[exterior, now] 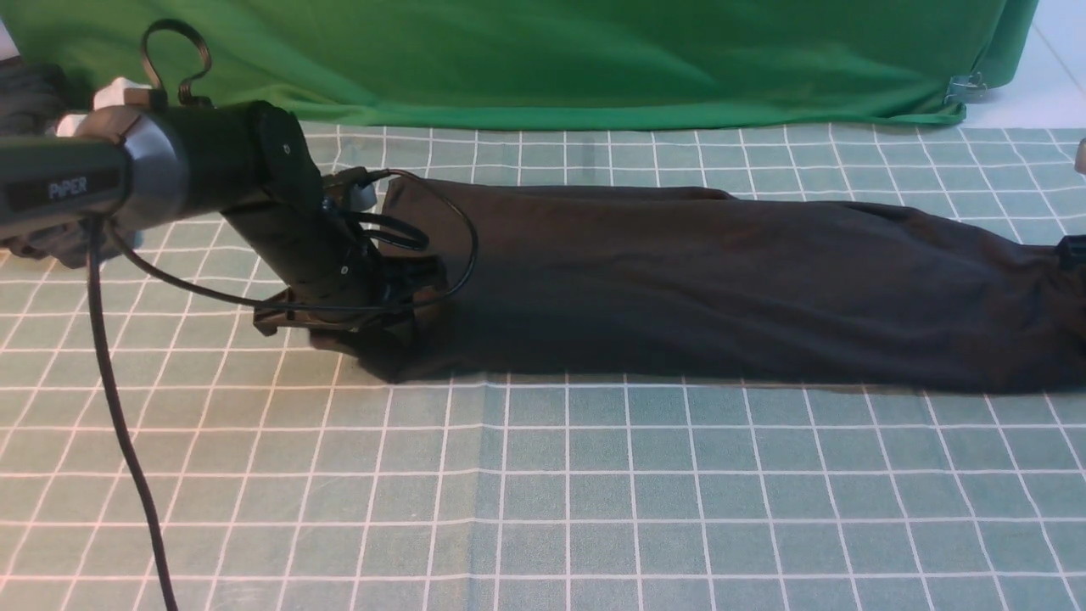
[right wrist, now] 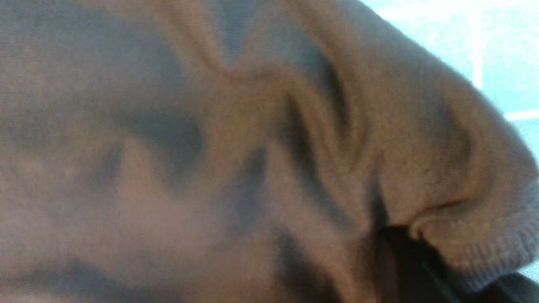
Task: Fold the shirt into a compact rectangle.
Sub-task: 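Pull the folded dark garment lengthwise by its ends to straighten it flat on the table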
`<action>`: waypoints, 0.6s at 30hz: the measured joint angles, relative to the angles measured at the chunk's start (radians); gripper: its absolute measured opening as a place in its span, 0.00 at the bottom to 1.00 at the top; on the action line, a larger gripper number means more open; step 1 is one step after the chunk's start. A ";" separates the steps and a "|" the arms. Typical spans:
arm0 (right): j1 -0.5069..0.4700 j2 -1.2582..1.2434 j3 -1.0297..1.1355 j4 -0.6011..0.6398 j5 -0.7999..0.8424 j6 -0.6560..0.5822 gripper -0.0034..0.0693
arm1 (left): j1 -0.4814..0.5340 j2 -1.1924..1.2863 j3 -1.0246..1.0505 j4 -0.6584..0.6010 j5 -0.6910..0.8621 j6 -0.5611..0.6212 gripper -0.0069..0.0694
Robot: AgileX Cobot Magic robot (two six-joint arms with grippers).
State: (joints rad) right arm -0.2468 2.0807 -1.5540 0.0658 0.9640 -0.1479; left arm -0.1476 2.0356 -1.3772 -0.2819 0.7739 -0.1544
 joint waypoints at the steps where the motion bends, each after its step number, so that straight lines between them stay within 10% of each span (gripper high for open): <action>1: 0.000 0.000 0.000 0.000 -0.001 0.001 0.12 | -0.001 0.001 -0.006 -0.008 0.001 0.006 0.24; 18: -0.040 -0.038 0.000 0.007 0.183 -0.016 0.12 | 0.035 -0.014 -0.116 -0.006 0.215 0.192 0.11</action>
State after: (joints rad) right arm -0.2868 2.0429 -1.5540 0.0731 1.1471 -0.1635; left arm -0.1122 2.0215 -1.4927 -0.2875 0.9890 0.0379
